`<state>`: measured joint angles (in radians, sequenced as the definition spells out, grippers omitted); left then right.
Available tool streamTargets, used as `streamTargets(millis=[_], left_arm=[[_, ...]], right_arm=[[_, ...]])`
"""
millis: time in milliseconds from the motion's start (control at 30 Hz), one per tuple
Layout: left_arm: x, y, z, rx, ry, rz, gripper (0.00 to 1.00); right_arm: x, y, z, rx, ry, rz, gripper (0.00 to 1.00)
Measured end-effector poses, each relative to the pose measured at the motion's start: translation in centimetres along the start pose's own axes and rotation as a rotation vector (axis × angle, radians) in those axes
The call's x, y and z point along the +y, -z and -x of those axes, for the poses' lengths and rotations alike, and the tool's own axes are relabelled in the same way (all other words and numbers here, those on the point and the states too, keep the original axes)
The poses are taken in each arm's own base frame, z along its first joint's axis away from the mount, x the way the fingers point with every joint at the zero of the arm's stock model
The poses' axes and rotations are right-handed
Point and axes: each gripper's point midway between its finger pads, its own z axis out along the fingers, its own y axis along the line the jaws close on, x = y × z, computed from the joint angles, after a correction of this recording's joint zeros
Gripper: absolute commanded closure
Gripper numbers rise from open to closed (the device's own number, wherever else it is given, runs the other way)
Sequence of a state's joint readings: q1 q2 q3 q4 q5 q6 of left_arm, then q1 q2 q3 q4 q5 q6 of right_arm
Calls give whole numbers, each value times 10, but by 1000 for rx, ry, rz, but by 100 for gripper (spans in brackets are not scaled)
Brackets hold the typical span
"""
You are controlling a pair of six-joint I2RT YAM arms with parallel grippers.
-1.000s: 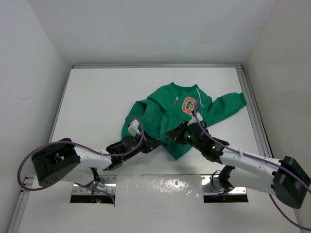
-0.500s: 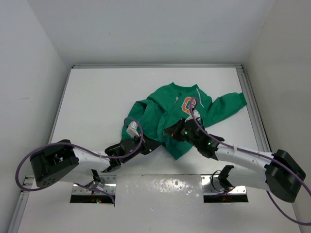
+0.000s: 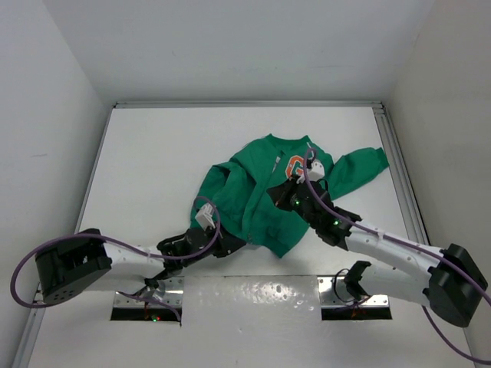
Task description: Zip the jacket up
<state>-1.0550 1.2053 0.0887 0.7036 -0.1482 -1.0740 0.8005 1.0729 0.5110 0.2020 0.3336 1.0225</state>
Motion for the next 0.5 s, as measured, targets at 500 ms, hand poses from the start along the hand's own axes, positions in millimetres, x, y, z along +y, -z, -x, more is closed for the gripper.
streamTargets(millis=[500], left_arm=[[-16, 7, 1, 4, 5, -76, 100]], right_arm=[[19, 58, -89, 342, 201, 305, 100]])
